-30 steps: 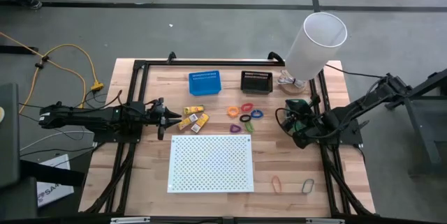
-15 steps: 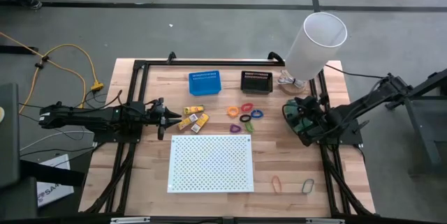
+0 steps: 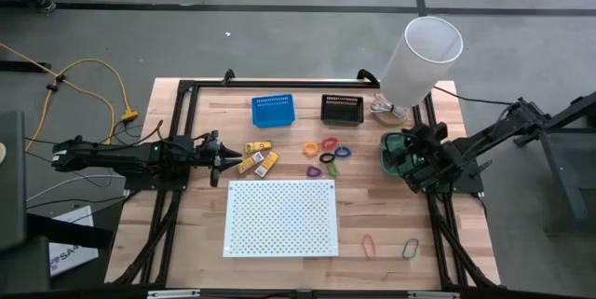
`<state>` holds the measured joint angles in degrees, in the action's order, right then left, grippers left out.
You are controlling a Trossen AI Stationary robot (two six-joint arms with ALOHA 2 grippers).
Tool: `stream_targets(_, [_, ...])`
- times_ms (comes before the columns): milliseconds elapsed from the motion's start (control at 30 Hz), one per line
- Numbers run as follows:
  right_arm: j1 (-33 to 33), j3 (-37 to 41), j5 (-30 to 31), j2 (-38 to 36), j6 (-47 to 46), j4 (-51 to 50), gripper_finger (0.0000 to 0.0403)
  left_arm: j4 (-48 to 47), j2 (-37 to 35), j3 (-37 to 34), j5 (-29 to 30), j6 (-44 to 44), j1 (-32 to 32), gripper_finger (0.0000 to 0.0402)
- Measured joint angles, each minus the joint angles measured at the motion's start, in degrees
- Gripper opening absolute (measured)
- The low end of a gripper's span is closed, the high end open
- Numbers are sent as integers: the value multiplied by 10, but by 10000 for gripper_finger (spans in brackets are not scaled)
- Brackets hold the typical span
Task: Pick & Place Office Desk Supplies
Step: Put the yellow rubber band into the green bin
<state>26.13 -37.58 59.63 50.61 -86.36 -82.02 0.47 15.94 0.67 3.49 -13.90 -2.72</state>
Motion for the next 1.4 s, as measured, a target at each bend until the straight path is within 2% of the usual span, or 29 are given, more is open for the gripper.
stream_targets(100, [0, 0, -7, -2, -33, -6, 3, 0, 0, 0, 0, 0, 0, 95])
stream_targets(367, [1, -1, -86, -35, -35, -8, 3, 0, 0, 0, 0, 0, 0, 95])
stream_targets(733, [34, -59, -82, -79, 27, -29, 3, 0, 0, 0, 0, 0, 0, 95])
stream_targets(933, [36, -73, -101, -87, 31, -56, 3, 0, 0, 0, 0, 0, 0, 95])
stream_targets(1167, [36, -74, -167, -85, 39, -61, 3, 0, 0, 0, 0, 0, 0, 95])
stream_targets(1400, [36, -49, -234, -36, 42, -38, 3, 0, 0, 0, 0, 0, 0, 95])
